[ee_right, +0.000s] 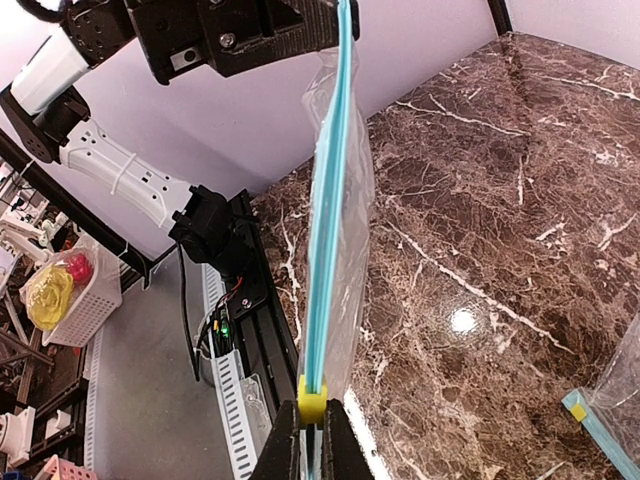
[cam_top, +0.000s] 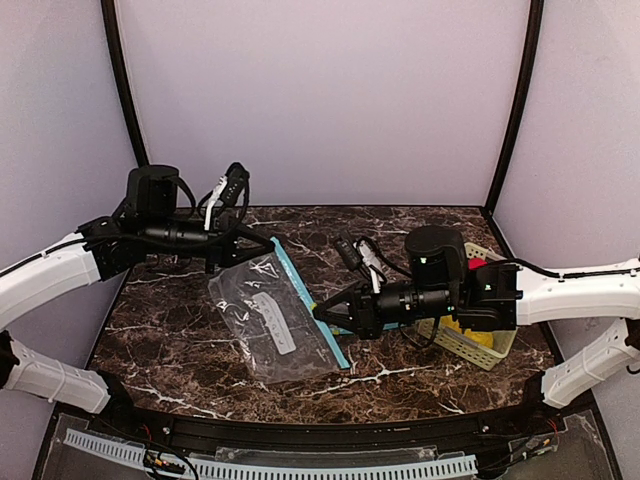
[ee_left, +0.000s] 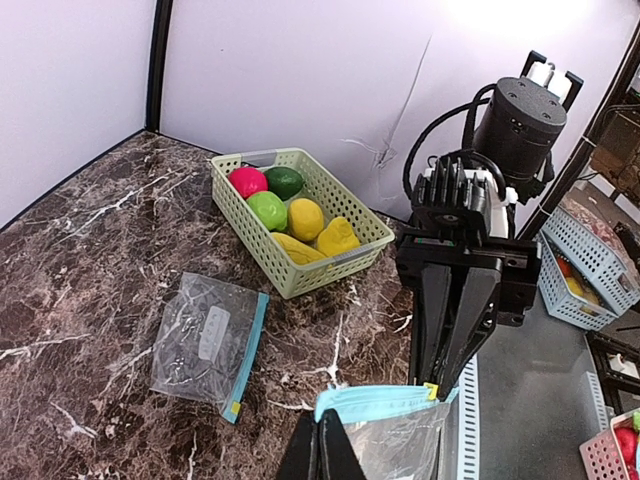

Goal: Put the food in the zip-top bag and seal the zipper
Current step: Unzip the zipper from the zipper food storage bag.

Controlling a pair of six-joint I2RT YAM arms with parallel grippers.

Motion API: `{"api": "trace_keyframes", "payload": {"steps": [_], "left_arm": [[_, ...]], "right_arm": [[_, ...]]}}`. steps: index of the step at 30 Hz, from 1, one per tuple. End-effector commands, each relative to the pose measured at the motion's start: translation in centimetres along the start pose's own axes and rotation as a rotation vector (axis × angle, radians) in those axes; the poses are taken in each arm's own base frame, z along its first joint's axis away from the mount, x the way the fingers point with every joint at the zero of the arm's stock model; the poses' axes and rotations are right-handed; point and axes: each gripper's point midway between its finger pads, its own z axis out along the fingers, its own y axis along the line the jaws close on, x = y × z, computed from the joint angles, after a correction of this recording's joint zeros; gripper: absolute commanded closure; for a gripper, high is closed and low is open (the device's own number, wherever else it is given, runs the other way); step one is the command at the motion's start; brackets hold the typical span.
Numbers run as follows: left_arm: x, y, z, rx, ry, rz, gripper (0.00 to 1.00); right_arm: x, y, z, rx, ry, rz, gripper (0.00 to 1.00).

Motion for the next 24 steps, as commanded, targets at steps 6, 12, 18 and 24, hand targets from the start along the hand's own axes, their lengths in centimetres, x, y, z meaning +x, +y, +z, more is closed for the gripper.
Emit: {"api": "trace_keyframes", "payload": {"steps": [6, 12, 18, 24], "left_arm": [[-1.9, 1.4, -1.5, -0.107, -0.087, 0.042, 0.99], [-2.1, 2.1, -1.9, -0.15, -0.098, 0.038, 0.99], [-2.3, 2.7, -2.4, -0.183, -0.109, 0.034, 0.99], [-2.5, 3.6, -3.0, -0.223, -0.122, 0.028, 0.99]], "right_arm": [[2.4, -0.5, 0.5, 0.004, 0.078, 0.03, 1.0], [2.6, -0.6, 0.6, 0.008, 0.086, 0.033, 1.0], [2.8, -0.8, 0.7, 0.014, 0.091, 0.037, 1.0], [3.1, -1.0, 0.8, 0.019, 0.099, 0.041, 1.0]]}}
